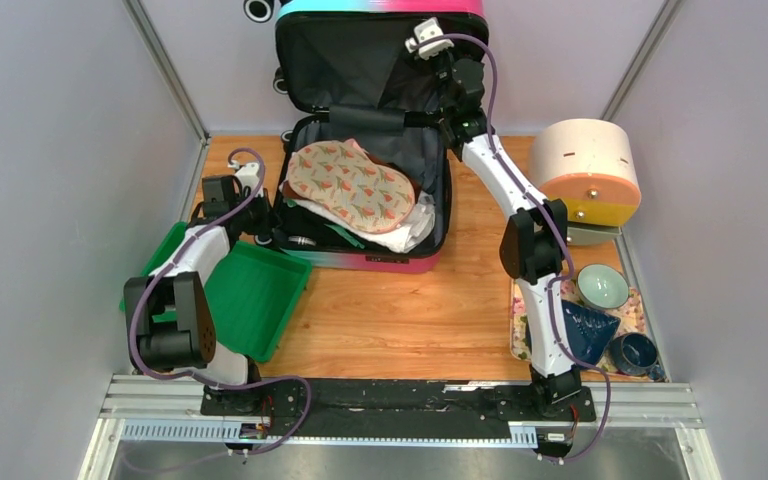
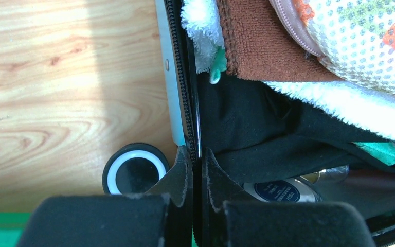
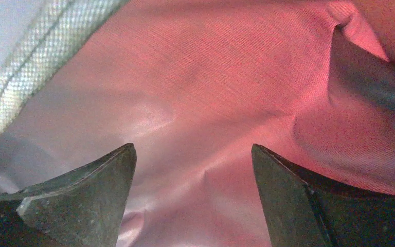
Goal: Open, take out, and arrange the luggage
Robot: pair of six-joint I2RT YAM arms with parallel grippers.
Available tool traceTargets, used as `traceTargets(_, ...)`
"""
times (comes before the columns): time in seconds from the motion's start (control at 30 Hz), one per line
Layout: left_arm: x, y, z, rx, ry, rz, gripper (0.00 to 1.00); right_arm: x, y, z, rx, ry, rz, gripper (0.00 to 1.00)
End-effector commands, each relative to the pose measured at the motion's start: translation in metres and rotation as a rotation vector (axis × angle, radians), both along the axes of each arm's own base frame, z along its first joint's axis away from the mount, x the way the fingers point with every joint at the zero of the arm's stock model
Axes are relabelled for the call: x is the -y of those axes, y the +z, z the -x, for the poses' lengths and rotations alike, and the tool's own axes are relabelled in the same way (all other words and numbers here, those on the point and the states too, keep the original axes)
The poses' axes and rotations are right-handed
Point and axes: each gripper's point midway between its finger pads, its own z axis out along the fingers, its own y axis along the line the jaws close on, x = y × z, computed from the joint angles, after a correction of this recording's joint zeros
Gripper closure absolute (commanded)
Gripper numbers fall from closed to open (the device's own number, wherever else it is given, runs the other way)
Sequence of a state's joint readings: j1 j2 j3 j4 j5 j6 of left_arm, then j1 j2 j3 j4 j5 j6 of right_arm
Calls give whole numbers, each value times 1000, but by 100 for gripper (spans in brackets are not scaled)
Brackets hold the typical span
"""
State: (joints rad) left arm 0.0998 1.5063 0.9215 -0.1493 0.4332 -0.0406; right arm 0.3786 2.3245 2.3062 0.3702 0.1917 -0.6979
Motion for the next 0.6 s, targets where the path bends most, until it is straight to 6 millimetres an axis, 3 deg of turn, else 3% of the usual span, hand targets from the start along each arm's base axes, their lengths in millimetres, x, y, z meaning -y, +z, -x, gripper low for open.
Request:
traceTargets(0.0, 46, -11, 72, -157, -241, 128, 100, 23, 1, 0, -1, -50, -6, 10)
traceTargets(0.13, 52, -16, 91, -188, -310, 129, 100, 20, 1, -3, 9, -44, 8, 8)
traceTargets(0.2, 54, -18, 100, -207, -327, 136, 100, 19, -9, -11, 6, -55, 17, 8)
traceTargets(0.23, 56, -16, 102, -197, -349, 136, 100, 22, -2, -12, 26, -62, 13, 7)
traceTargets(0.57, 70, -15, 129, -222, -450, 141, 100, 28, -18, -29, 94, -94, 38, 2)
